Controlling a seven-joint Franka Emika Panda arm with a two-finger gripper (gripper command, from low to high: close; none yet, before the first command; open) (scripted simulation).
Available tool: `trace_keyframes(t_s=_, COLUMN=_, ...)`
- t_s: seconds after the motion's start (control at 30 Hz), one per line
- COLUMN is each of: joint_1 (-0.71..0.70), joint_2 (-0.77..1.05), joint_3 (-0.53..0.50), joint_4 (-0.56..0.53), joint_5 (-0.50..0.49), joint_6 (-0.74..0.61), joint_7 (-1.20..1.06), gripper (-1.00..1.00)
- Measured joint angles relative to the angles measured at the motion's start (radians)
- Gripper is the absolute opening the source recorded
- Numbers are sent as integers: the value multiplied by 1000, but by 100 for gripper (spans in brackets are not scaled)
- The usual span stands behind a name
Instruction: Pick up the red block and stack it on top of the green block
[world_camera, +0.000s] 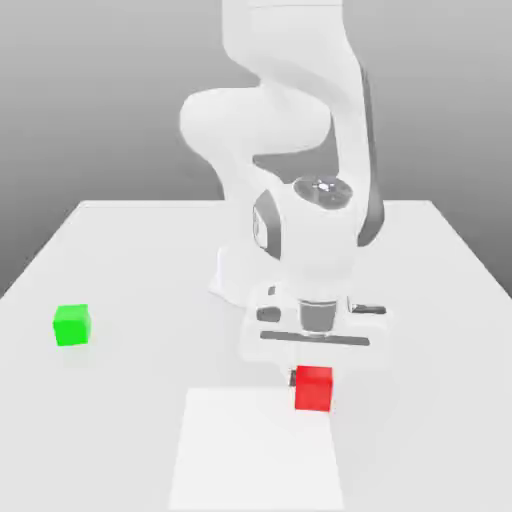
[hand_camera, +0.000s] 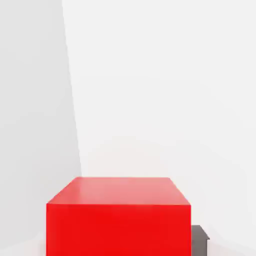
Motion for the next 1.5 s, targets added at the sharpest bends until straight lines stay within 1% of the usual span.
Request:
trace_keyframes(t_s=0.07, joint_1=-14, joint_2=-32, joint_3=18, joint_4=-5, joint_5=16, joint_6=-28, joint_7=-13, gripper=-100)
trace_keyframes(t_s=0.13, joint_1=-26, joint_2=-95, joint_3=42, joint_4=-13, joint_5=60, joint_6=-81, joint_7=-46, gripper=-100)
trace_keyframes(t_s=0.2, joint_1=-21, joint_2=-165, joint_3=49, joint_4=-23, joint_5=101, joint_6=-141, joint_7=-75, gripper=-100)
trace_keyframes(t_s=0.3, joint_1=-7, joint_2=-269, joint_3=41, joint_4=-38, joint_5=135, joint_6=-230, joint_7=-99, gripper=-100)
trace_keyframes(t_s=0.43, joint_1=-113, joint_2=-319, joint_3=-66, joint_4=-31, joint_5=94, joint_6=-282, joint_7=-198, gripper=-100)
trace_keyframes(t_s=1.03, joint_1=-716, joint_2=-417, joint_3=-635, joint_4=26, joint_5=-171, joint_6=-420, joint_7=-712, gripper=-100)
trace_keyframes(t_s=1.13, joint_1=-709, joint_2=-382, joint_3=-670, joint_4=32, joint_5=-138, joint_6=-391, joint_7=-759, gripper=-100)
trace_keyframes(t_s=1.3, joint_1=-665, joint_2=-286, joint_3=-690, joint_4=36, joint_5=-19, joint_6=-304, joint_7=-845, gripper=-100)
trace_keyframes(t_s=1.4, joint_1=-631, joint_2=-215, joint_3=-692, joint_4=36, joint_5=91, joint_6=-244, joint_7=-923, gripper=-100)
trace_keyframes(t_s=1.5, joint_1=-635, joint_2=-137, joint_3=-650, joint_4=35, joint_5=242, joint_6=-183, joint_7=-1028, gripper=-100)
